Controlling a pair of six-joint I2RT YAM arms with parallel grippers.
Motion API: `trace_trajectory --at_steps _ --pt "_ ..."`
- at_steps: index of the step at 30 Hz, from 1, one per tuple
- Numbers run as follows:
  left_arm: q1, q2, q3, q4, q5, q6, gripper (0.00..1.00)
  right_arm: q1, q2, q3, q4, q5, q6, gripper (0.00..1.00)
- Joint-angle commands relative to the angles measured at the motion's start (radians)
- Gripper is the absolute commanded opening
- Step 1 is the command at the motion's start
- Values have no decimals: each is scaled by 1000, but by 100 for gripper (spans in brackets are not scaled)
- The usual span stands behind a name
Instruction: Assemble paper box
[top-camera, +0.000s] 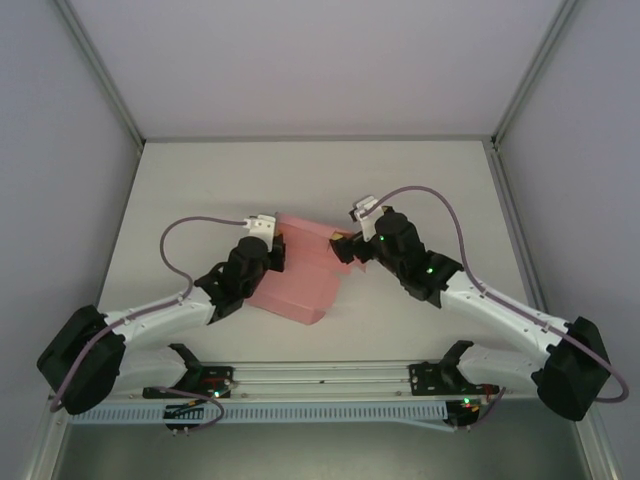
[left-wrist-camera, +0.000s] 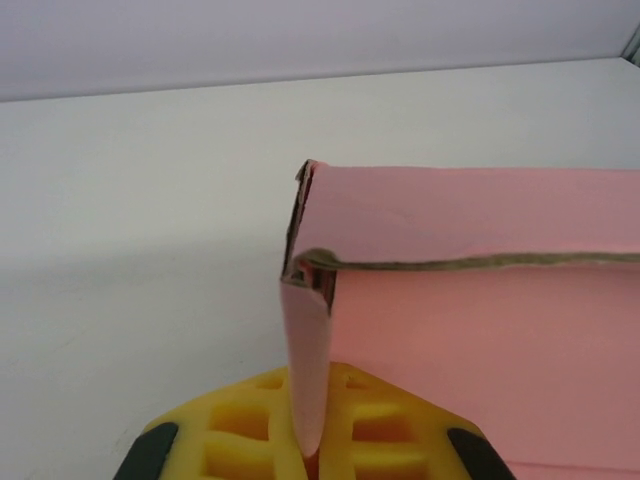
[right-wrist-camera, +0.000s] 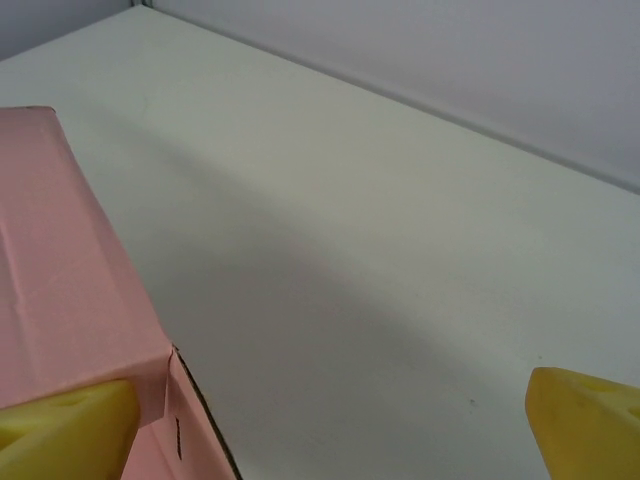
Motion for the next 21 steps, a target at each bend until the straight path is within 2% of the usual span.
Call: trace_trajectory --at_steps 1,4,10,13,16,19,21 --pt "-17 -32 12 42 123 -23 0 8 31 -28 201 -106 31 100" --pt "-16 -34 11 42 145 -43 0 10 55 -40 272 -67 72 100" --pt "-16 -32 13 13 84 -94 0 19 3 -83 231 172 279 100" --pt "-14 -25 21 -23 7 -105 0 19 -43 -123 175 92 340 100" --pt "-13 -28 38 -80 -64 -100 0 19 -53 -110 27 20 380 100" --pt "-8 -46 48 -120 -101 -94 0 22 -39 -69 -158 52 415 100" --pt "-6 -66 43 -122 -106 -92 0 21 -33 -67 -217 105 439 100"
